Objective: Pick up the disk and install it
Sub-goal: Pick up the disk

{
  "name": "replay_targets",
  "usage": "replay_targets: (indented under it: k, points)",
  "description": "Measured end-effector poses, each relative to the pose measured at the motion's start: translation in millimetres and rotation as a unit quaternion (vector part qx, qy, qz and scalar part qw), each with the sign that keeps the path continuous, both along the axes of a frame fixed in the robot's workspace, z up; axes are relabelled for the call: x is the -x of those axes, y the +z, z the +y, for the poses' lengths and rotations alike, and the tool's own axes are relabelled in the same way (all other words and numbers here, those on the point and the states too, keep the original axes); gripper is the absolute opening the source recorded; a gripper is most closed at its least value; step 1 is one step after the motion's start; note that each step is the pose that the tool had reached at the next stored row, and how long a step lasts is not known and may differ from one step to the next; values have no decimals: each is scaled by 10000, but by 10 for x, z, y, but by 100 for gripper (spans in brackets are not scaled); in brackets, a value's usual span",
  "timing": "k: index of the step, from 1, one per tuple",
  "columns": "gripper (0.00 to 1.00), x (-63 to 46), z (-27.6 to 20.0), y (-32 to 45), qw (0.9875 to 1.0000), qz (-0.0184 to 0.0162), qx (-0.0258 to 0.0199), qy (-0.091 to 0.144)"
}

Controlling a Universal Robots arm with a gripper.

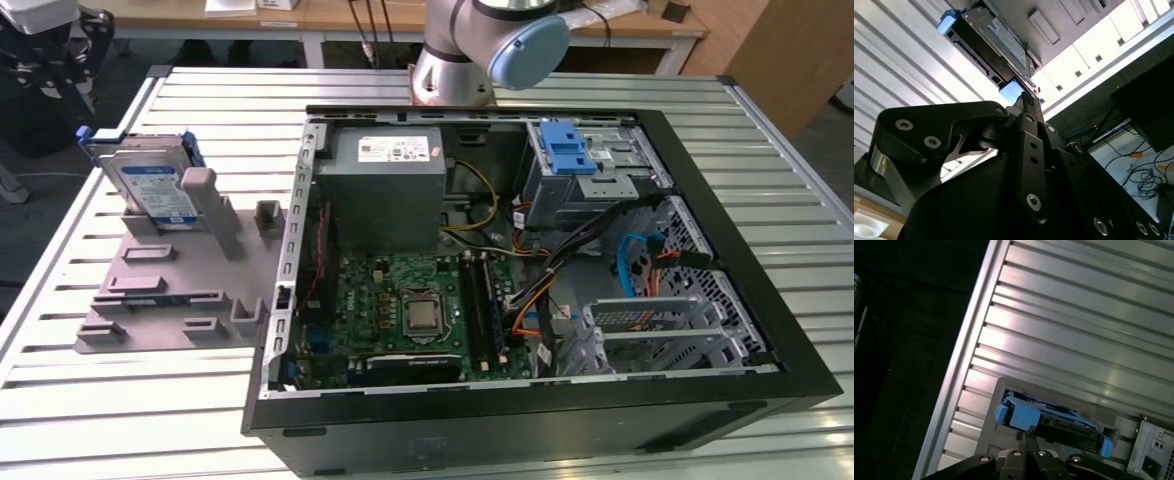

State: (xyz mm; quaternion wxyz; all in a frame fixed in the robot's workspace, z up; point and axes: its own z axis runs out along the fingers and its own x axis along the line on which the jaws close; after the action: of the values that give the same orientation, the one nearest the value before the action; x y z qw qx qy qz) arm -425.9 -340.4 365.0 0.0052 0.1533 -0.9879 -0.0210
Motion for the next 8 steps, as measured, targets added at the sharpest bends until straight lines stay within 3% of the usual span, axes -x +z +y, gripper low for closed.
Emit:
replay_targets:
  k: [4, 8]
  points:
    - [11, 0, 0, -8, 9994, 0, -1, 357]
    - [11, 0, 0, -14, 9974, -1, -1, 724]
